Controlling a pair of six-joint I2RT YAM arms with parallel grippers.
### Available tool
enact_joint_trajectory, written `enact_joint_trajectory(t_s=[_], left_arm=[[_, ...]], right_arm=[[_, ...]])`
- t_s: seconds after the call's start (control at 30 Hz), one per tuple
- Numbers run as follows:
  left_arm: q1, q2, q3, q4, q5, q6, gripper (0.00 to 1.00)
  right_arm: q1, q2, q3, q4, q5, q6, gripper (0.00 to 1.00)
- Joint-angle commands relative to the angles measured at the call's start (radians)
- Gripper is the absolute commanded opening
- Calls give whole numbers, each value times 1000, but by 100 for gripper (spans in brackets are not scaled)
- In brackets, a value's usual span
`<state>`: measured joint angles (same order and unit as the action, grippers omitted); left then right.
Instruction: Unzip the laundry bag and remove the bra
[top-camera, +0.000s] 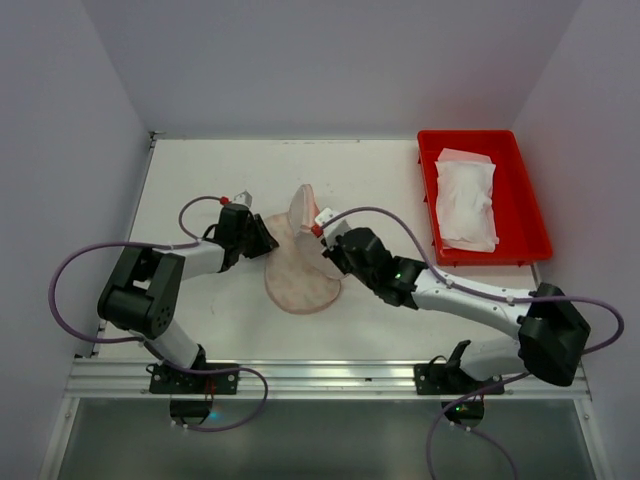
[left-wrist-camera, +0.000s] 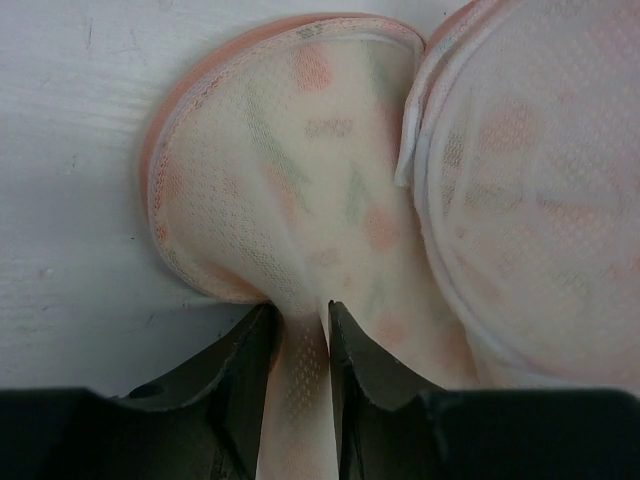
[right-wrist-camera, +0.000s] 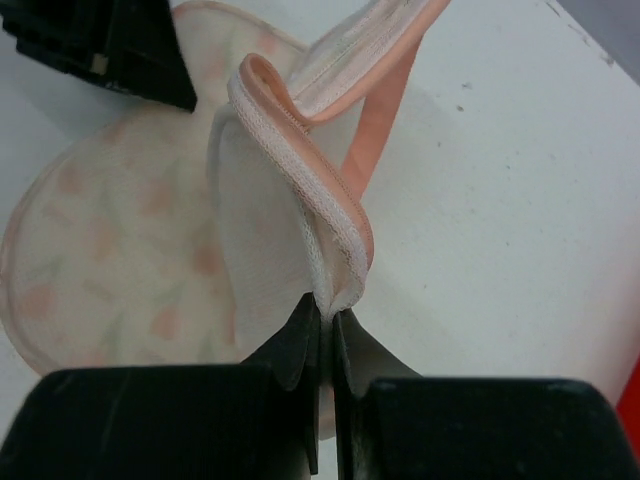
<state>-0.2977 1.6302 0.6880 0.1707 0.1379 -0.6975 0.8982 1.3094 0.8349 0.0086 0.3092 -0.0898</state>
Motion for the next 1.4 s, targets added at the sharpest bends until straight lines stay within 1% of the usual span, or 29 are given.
enact_joint_trajectory(t_s=[0.0,0.07,0.1,0.13,0.2,0.23,0.3,0.33,0.37,0.5,0.6,0.63,0.67,0.73,0.83,0.9,0.97,1.0,1.1,1.13,1.2,1.23,1.3,1.37], left_arm=[[-9,26,-15,-7,-15,-10,33],[-9,16,-28,0,-17,-16,32],[-9,13,-34,1,-18,-16,32],[-9,8,-38,4,-18,-17,32],[-9,-1,-47,4,-20,-19,32],[-8,-4,-50,0,-21,-22,32],[-8,-24,-57,-8,-30,-23,33],[-8,-33,-61,-7,-31,-28,33],[-8,-50,-67,-7,-34,-33,33],[-8,-59,-76,9,-21,-62,32],[-8,-40,-82,29,-6,-77,25],[-8,-36,-84,39,0,-83,24],[-9,-30,-84,42,6,-86,24],[-9,-29,-82,41,19,-88,25],[-9,-50,-81,6,11,-76,26],[-8,-93,-74,-29,-29,-65,29],[-4,-145,-70,-91,-61,-53,34],[2,-179,-67,-120,-79,-43,38],[11,-210,-68,-161,-103,-34,44],[14,-217,-70,-186,-106,-24,48],[25,-239,-80,-229,-110,-11,53],[34,-250,-87,-255,-113,-4,58],[43,-295,-100,-287,-126,4,62],[55,-363,-117,-339,-133,9,72]], right_arm=[[114,95,-4,103,134,-162,0],[163,149,6,116,178,-203,0],[209,177,21,117,232,-214,0],[232,229,30,113,249,-225,0],[260,273,67,93,254,-208,0],[275,304,81,53,233,-177,0],[281,327,119,18,212,-156,2],[292,333,125,11,208,-153,7],[297,344,135,-2,211,-153,9],[332,358,210,-55,292,-178,7],[363,372,233,-62,355,-240,8],[379,376,233,-56,364,-255,10],[383,384,234,-68,369,-261,14],[384,413,251,-125,347,-217,19],[384,448,265,-163,321,-183,20],[384,467,268,-193,321,-150,19],[384,502,271,-202,353,-134,19],[383,525,279,-209,366,-110,20],[377,542,297,-222,334,-61,22],[370,544,302,-228,320,-44,22],[360,544,309,-229,292,1,30],[340,542,314,-236,283,16,34],[303,533,325,-260,268,70,37],[279,512,320,-266,257,100,42]])
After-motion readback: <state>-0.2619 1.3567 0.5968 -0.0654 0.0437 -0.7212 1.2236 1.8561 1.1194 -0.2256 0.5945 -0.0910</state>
